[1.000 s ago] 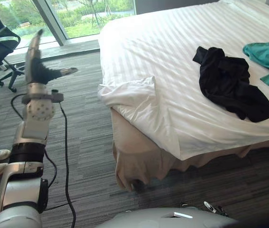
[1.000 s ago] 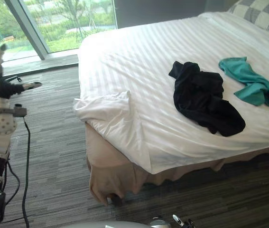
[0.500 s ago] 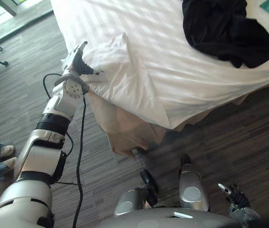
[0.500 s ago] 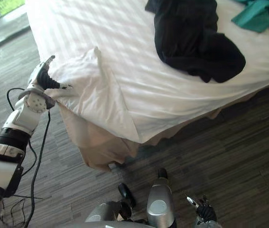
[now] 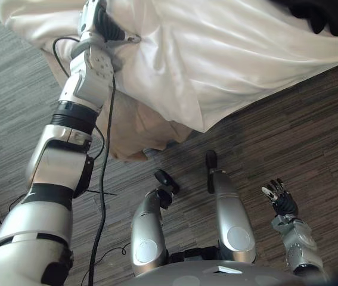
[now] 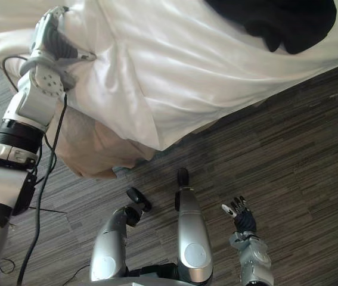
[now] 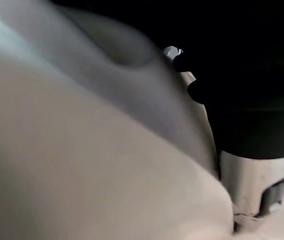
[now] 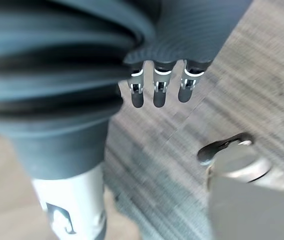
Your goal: Tidy the bed and pick cloth on bed and put in laundry
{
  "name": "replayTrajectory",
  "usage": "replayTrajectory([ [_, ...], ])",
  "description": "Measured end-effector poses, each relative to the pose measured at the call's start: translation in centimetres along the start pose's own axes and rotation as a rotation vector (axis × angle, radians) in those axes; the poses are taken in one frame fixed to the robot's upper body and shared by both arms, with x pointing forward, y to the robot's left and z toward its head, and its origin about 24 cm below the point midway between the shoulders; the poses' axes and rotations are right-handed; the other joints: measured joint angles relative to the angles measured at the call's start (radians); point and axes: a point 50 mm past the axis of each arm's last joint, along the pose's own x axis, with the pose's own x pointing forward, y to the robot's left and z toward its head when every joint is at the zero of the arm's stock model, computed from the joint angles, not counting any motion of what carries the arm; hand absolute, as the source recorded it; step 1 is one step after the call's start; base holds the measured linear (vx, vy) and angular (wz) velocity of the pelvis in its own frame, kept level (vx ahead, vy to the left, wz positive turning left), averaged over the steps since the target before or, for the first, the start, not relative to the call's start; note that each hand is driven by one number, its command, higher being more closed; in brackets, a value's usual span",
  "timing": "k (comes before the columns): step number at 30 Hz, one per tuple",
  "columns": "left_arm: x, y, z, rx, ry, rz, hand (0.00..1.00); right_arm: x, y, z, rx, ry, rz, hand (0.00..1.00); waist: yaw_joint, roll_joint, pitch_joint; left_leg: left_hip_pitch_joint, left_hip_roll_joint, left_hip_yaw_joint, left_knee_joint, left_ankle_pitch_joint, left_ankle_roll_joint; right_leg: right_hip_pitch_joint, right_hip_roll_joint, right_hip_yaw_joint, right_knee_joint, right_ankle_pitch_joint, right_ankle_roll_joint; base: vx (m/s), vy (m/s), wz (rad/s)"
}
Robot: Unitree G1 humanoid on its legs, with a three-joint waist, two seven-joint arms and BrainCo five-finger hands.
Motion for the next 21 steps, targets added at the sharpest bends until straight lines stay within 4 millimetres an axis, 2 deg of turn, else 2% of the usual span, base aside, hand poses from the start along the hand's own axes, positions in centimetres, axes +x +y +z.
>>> replayTrajectory([
  [5,0.0,0.4,0.0,0.022,-0.055,-0.189,1.0,0.1,0.1,0.6,-0.021,-0.029,-0.007,0.0,0.016,0.001,0.0,0.008,-0.001,0.008,0.043,-0.026,0.01,0.014,-0.016,0.012,0.019,0.004,0.006,-0.03,0.066,-0.02],
  [8,-1.1,-1.4,-1.5,-0.048,-0.065,-0.312,1.0,0.1,0.1,0.8,-0.065,-0.041,-0.021,0.0,0.022,0.003,-0.002,0.06,-0.013,0.006,0.04,-0.026,0.01,0.072,-0.032,0.005,0.019,0.001,0.011,-0.02,0.042,0.13],
  [11,-3.9,-4.5,-2.7,-0.134,-0.139,-0.482,1.0,-0.7,-0.7,0.2,-0.108,-0.019,-0.055,0.0,0.043,0.024,-0.025,0.133,-0.051,-0.004,-0.028,-0.029,0.014,0.152,-0.064,-0.033,0.016,-0.03,0.027,-0.02,0.034,0.42],
  [13,-6.4,-6.5,-4.1,-0.158,-0.148,-0.592,1.0,-1.6,-1.4,-1.1,-0.138,0.039,-0.086,0.0,0.068,0.038,-0.071,0.16,-0.069,-0.023,-0.06,-0.019,0.016,0.191,-0.081,-0.065,0.012,-0.047,0.032,0.06,-0.015,0.48],
  [15,-11.2,-9.1,-8.4,-0.222,-0.04,-0.699,1.0,-3.0,-2.3,-3.6,-0.145,0.168,-0.119,0.0,0.091,0.045,-0.168,0.222,-0.097,-0.058,-0.133,0.012,0.008,0.265,-0.089,-0.111,-0.031,-0.057,0.035,0.19,-0.054,0.48],
  [16,-12.3,-9.5,-9.3,-0.244,-0.008,-0.707,1.0,-3.4,-2.5,-4.4,-0.147,0.209,-0.128,0.0,0.098,0.046,-0.194,0.238,-0.104,-0.066,-0.156,0.022,0.004,0.286,-0.089,-0.12,-0.048,-0.058,0.035,0.22,-0.055,0.5],
  [18,-16.1,-10.2,-11.9,-0.37,0.07,-0.696,1.0,-5.5,-3.9,-7.9,-0.165,0.41,-0.169,0.0,0.108,0.046,-0.275,0.314,-0.132,-0.125,-0.245,0.064,-0.008,0.405,-0.078,-0.184,-0.14,-0.055,0.038,0.21,-0.063,0.63],
  [19,-16.8,-10.4,-12.0,-0.408,0.072,-0.693,1.0,-6.1,-4.2,-8.6,-0.172,0.459,-0.18,0.0,0.11,0.046,-0.295,0.331,-0.134,-0.136,-0.265,0.068,-0.013,0.434,-0.075,-0.199,-0.166,-0.053,0.041,0.22,-0.066,0.5],
  [20,-18.3,-11.1,-12.1,-0.465,0.074,-0.696,0.0,-7.2,-4.7,-9.9,-0.175,0.542,-0.195,0.0,0.122,0.048,-0.33,0.36,-0.137,-0.152,-0.292,0.073,-0.019,0.481,-0.063,-0.216,-0.213,-0.048,0.046,0.22,-0.06,0.25],
  [21,-19.7,-11.8,-12.4,-0.527,0.096,-0.7,0.0,-7.9,-5.0,-10.7,-0.177,0.607,-0.207,0.0,0.128,0.051,-0.358,0.385,-0.138,-0.166,-0.309,0.075,-0.023,0.522,-0.052,-0.227,-0.254,-0.04,0.045,0.26,-0.071,0.15],
])
